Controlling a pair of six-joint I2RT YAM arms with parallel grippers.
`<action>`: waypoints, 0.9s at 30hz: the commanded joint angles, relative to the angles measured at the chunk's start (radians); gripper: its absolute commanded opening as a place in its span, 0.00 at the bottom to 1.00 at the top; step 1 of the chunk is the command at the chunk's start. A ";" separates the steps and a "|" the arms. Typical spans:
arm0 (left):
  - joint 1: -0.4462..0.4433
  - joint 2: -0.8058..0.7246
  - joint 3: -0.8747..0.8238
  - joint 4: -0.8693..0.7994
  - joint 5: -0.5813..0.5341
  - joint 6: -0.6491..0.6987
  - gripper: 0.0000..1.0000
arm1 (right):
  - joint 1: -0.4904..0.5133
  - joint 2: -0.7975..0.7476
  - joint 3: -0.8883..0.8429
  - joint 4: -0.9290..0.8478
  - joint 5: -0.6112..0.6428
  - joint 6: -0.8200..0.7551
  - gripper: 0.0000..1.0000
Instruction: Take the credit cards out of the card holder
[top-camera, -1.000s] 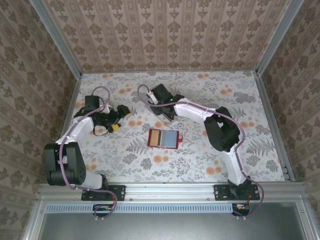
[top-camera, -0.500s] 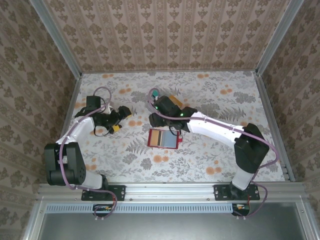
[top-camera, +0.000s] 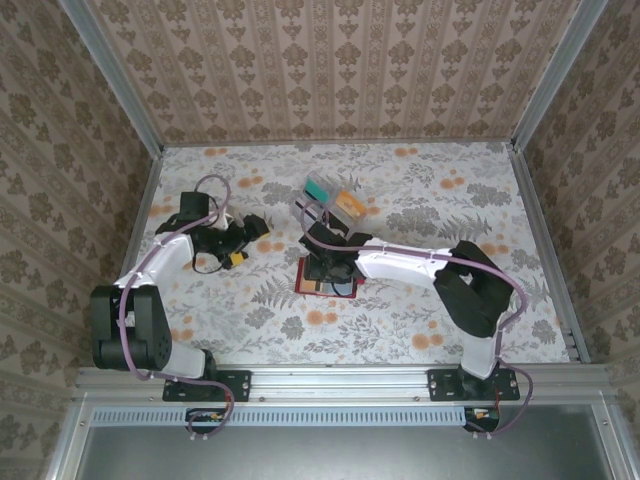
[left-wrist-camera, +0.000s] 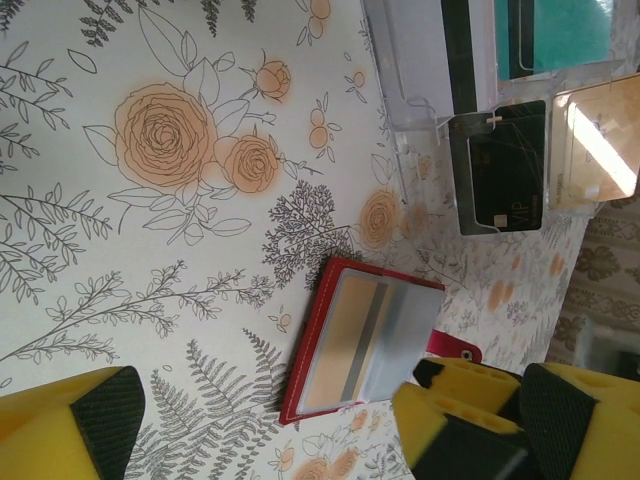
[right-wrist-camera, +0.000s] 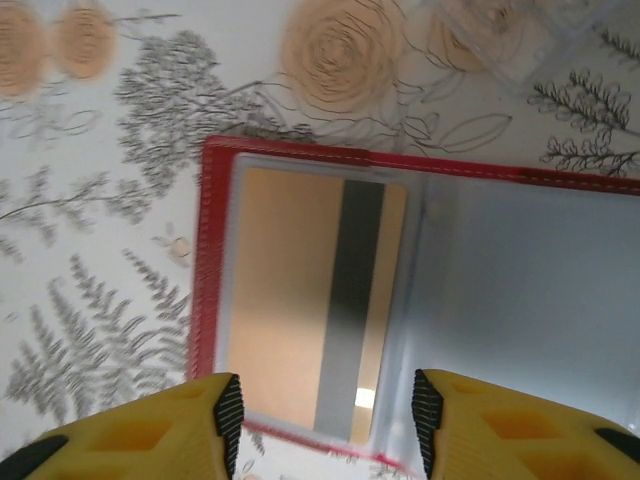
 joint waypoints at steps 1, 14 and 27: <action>-0.015 0.008 0.026 -0.021 -0.015 0.031 1.00 | -0.013 0.043 0.033 -0.028 -0.024 0.067 0.49; -0.090 0.064 0.057 -0.020 -0.042 0.018 1.00 | -0.027 0.061 -0.028 0.015 -0.077 0.091 0.43; -0.238 0.093 0.050 0.012 -0.054 -0.019 0.91 | -0.049 -0.103 -0.173 0.197 -0.085 0.068 0.39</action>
